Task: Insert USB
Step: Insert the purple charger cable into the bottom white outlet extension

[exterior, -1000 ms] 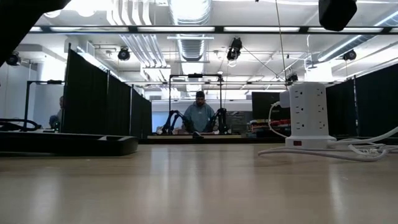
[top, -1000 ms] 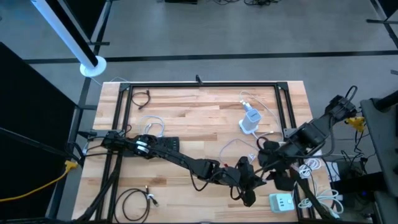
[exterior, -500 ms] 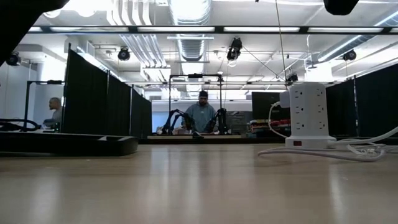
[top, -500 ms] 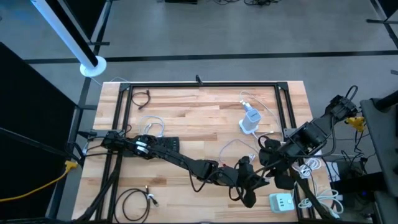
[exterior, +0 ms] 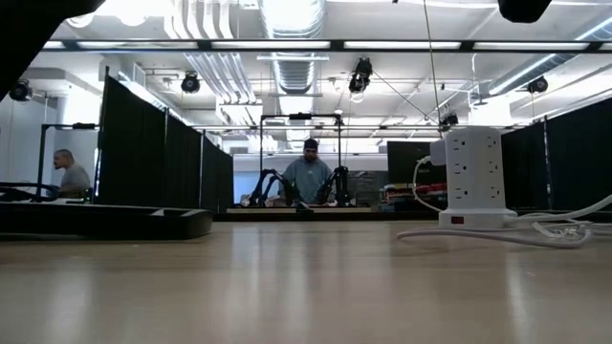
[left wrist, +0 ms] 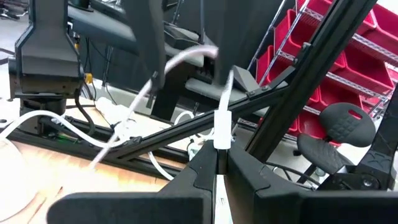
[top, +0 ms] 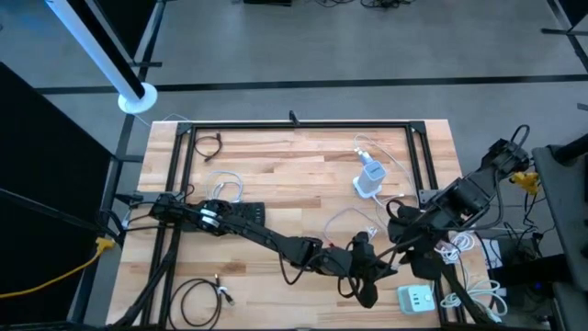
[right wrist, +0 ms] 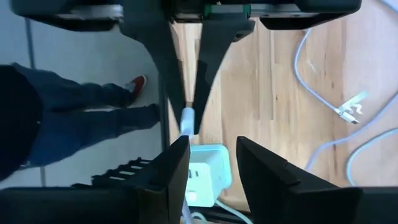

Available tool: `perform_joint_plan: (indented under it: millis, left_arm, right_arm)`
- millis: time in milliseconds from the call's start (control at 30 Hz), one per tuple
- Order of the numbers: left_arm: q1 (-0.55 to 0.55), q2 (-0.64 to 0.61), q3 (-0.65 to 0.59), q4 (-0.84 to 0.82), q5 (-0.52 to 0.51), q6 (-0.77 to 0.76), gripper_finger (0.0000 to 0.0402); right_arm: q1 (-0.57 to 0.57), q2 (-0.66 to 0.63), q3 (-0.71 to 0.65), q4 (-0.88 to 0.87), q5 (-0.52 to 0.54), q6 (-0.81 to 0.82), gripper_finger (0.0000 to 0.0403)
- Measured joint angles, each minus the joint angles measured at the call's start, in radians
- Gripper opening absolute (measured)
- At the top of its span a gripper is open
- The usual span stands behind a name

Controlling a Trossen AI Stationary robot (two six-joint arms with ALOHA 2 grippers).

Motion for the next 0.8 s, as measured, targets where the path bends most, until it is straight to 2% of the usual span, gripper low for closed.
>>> perform_joint_plan:
  millis: [300, 800]
  left_arm:
    - [0.001, 0.0, 0.0, -0.004, -0.001, 0.005, 0.0006]
    - [0.001, 0.0, 0.0, -0.008, -0.003, 0.01, 0.0006]
  right_arm:
    - [0.006, 0.02, -0.003, 0.008, -0.008, 0.034, 0.014]
    - [0.014, 0.037, -0.018, 0.014, 0.017, 0.066, 0.0074]
